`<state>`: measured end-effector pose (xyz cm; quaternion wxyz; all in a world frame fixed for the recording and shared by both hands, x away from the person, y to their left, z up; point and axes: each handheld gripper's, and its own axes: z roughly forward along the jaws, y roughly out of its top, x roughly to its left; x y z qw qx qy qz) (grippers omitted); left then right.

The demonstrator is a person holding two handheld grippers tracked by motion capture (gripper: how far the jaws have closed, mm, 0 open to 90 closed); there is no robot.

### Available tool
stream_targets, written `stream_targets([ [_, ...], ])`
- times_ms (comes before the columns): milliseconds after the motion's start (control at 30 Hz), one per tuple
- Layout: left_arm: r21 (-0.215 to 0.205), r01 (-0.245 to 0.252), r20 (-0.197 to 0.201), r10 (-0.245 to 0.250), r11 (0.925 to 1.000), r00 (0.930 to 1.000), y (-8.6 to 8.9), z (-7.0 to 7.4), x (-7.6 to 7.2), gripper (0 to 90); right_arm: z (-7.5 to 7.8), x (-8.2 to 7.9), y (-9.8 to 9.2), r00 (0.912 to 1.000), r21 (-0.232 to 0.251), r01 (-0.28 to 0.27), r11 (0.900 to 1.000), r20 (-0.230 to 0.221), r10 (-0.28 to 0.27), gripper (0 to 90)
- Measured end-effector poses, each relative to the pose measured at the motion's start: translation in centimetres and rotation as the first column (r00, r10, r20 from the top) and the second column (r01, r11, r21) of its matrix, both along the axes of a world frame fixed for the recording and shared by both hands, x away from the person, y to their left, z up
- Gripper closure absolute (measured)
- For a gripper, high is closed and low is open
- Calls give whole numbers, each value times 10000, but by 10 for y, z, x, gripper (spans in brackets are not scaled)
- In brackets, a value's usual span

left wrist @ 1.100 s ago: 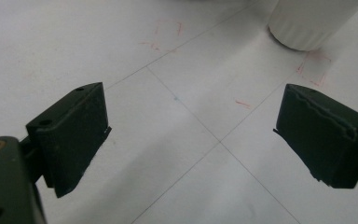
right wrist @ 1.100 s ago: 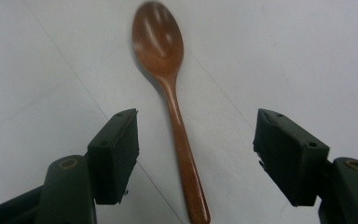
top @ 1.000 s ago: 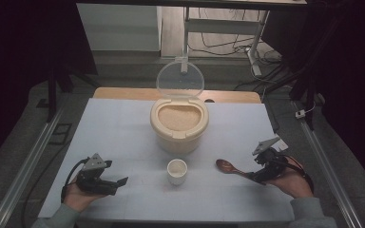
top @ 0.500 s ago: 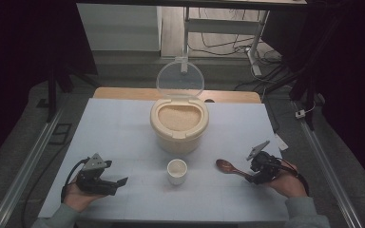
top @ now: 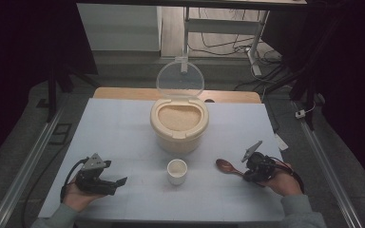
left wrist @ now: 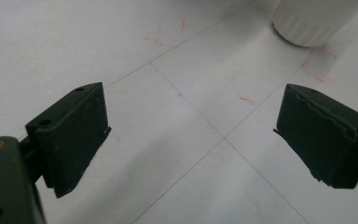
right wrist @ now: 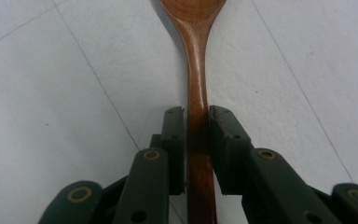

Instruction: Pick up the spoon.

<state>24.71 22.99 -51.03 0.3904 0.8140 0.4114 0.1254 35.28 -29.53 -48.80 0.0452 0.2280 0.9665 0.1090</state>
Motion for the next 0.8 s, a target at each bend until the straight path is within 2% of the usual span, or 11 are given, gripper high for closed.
stream_targets([
  [100, 27, 10, -15, -10, 10000, 10000, 0, 0, 0, 90, 0, 2, 0, 9999, -59, -167, 9998, -30, 167, 796],
  [167, 36, 14, -22, -14, 10000, 10000, 0, -1, 0, 90, 0, 2, 0, 9999, 61, -36, 10000, -94, 36, 798],
  [333, 34, 21, -25, -21, 10000, 10000, 1, -1, 0, 90, 1, -1, -1, 9998, 24, -144, 9999, 138, 144, 801],
  [700, 93, 5, -79, -5, 10000, 10000, 0, -1, 0, 90, 1, -9, -12, 9993, 851, 178, 9962, 327, -207, 802],
  [800, 107, 31, -85, -30, 9999, 10000, -1, -2, 0, 90, 4, -11, -17, 9981, 1335, 320, 9905, 474, -386, 802],
])
